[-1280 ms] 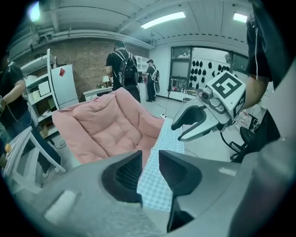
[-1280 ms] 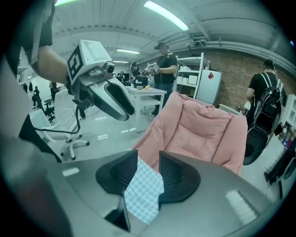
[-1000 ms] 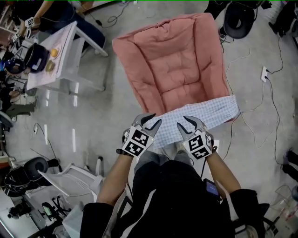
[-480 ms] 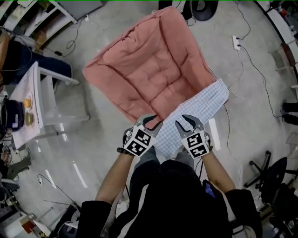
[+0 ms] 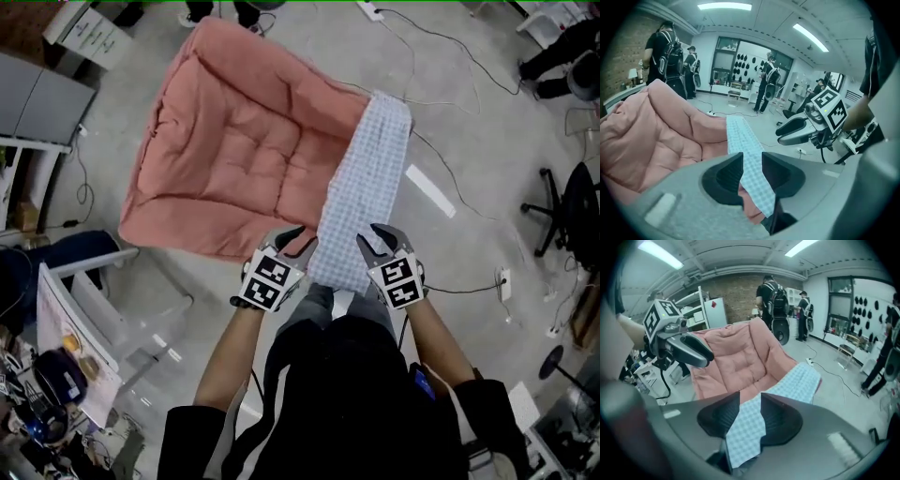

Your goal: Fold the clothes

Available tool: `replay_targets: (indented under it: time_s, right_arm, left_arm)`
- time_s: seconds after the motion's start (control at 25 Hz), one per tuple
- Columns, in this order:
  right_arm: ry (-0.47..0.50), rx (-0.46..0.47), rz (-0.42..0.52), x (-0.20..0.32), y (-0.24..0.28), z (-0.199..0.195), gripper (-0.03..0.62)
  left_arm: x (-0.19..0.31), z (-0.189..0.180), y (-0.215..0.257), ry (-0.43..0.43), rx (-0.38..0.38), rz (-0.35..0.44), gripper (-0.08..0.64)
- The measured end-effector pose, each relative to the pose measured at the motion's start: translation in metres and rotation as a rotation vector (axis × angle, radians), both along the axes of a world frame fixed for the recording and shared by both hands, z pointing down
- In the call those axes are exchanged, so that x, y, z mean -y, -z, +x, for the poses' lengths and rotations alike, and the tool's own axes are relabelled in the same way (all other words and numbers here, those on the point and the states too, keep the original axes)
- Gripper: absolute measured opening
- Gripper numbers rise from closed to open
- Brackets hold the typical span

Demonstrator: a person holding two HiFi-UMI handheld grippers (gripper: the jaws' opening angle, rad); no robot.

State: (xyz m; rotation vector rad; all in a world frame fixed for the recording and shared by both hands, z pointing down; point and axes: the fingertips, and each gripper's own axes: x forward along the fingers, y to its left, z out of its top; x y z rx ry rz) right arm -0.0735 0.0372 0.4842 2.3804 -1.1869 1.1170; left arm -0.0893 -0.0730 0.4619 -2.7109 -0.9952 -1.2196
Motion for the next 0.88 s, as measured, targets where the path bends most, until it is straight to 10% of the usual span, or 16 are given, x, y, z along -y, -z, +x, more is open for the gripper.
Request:
replay_targets:
  time_s: [0.36, 0.88]
  right_arm:
    - [-0.323, 0.07, 0.069, -0.071, -0.021, 0.001, 0.146]
    - [-0.42, 0.194, 0.104, -0.119, -0.127, 0.04, 0.173]
  left_arm:
    - [-0.049, 0.035, -0.034, -0.178, 0.021, 0.054, 0.146]
    - [-0.065, 0.081, -0.146, -0.089, 0.153, 0.037, 0.187]
